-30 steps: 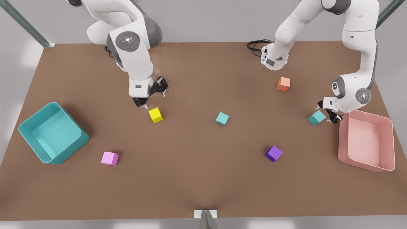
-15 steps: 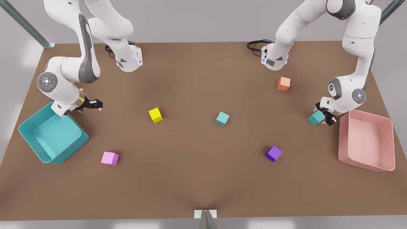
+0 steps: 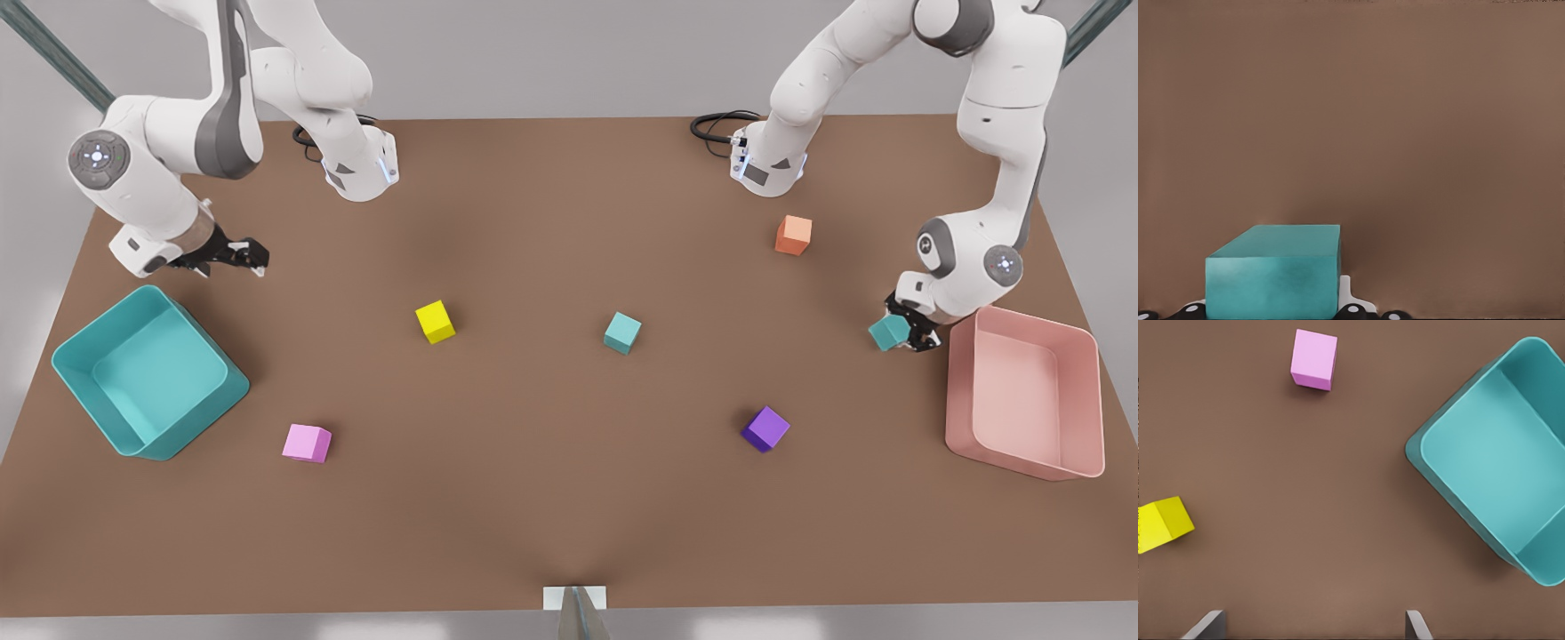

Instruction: Stack the two blue cubes on top of each other

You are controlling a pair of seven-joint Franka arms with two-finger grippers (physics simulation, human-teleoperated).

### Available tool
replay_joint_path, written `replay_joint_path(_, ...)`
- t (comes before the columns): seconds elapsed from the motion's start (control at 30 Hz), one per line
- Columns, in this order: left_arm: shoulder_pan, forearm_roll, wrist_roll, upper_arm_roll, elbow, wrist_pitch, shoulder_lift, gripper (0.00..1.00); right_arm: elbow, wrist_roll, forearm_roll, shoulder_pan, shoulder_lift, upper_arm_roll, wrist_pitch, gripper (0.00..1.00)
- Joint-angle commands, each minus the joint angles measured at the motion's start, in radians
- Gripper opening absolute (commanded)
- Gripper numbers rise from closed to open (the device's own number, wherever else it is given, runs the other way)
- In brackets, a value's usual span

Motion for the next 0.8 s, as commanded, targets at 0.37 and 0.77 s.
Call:
replay_joint_path(0.37, -0.004, -0.001, -0.883, -0.535, 0.231, -0.391, -0.029, 0.66, 0.006, 0.054, 0.022, 0.004, 0.015, 0.001, -0.013, 1.0)
replay_joint_path(0.77, -0.387, 0.003, -1.905, -0.692, 0.147, -0.277, 0.003, 0.67, 0.006, 0.052, 0.022, 0.004, 0.021, 0.003, -0.013, 1.0)
